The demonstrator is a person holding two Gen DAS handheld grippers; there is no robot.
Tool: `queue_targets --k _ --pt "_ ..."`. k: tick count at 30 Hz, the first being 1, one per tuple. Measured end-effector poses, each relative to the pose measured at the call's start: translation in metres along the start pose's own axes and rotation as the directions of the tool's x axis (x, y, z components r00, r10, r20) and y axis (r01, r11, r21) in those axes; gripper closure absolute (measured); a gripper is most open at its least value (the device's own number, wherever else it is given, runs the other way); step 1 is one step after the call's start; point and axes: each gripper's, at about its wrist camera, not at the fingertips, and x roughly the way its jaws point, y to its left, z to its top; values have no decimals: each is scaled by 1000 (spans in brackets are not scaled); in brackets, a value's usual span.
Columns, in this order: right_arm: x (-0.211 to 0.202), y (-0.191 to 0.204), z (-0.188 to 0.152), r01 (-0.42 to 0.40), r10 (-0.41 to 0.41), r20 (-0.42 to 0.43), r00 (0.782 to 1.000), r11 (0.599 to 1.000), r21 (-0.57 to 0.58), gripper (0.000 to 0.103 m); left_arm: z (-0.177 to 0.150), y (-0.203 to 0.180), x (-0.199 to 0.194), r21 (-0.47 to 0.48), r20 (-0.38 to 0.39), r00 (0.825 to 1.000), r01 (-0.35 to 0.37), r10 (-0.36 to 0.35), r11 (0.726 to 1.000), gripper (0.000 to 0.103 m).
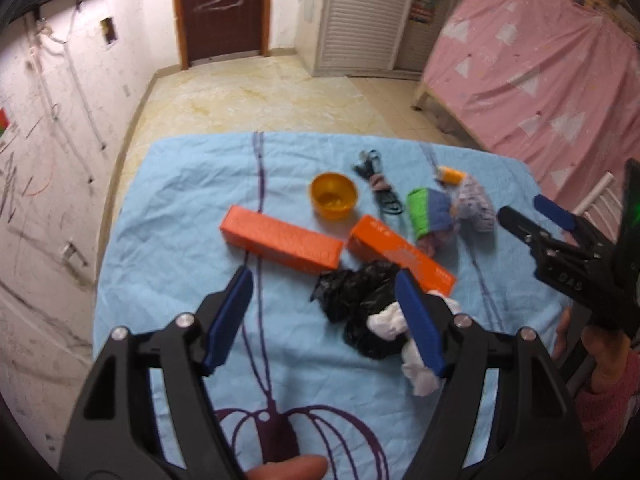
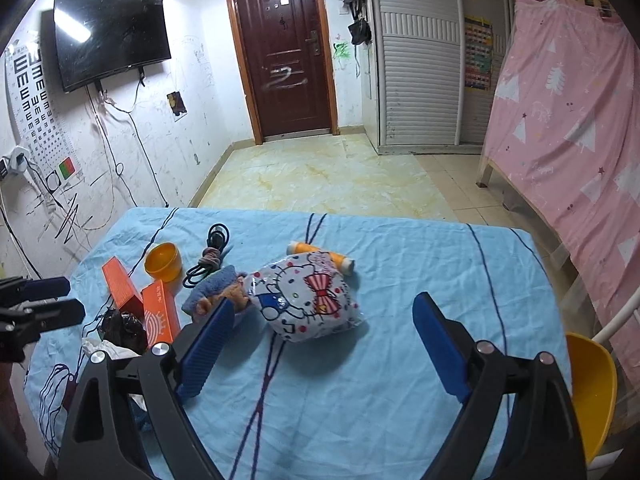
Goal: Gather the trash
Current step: 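Grasp the black plastic bag with the left gripper, then grasp the Hello Kitty pouch with the right gripper while the left gripper holds the black bag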
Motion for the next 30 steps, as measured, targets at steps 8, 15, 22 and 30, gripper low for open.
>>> queue_targets --k 8,15,22,30 --pt "13 3 5 -14 14 -11 1000 1000 1 19 5 17 37 -213 -158 978 100 -135 972 33" --pt "25 -3 7 -45 46 -29 999 999 15 19 6 -4 54 -189 -202 966 123 -161 974 69" --pt "43 -4 5 -66 67 -72 995 998 10 19 10 -9 31 -175 -99 984 129 -148 976 78" --pt "53 -5 6 -129 133 -102 986 991 44 42 24 -3 -19 -151 55 990 134 -127 979 77"
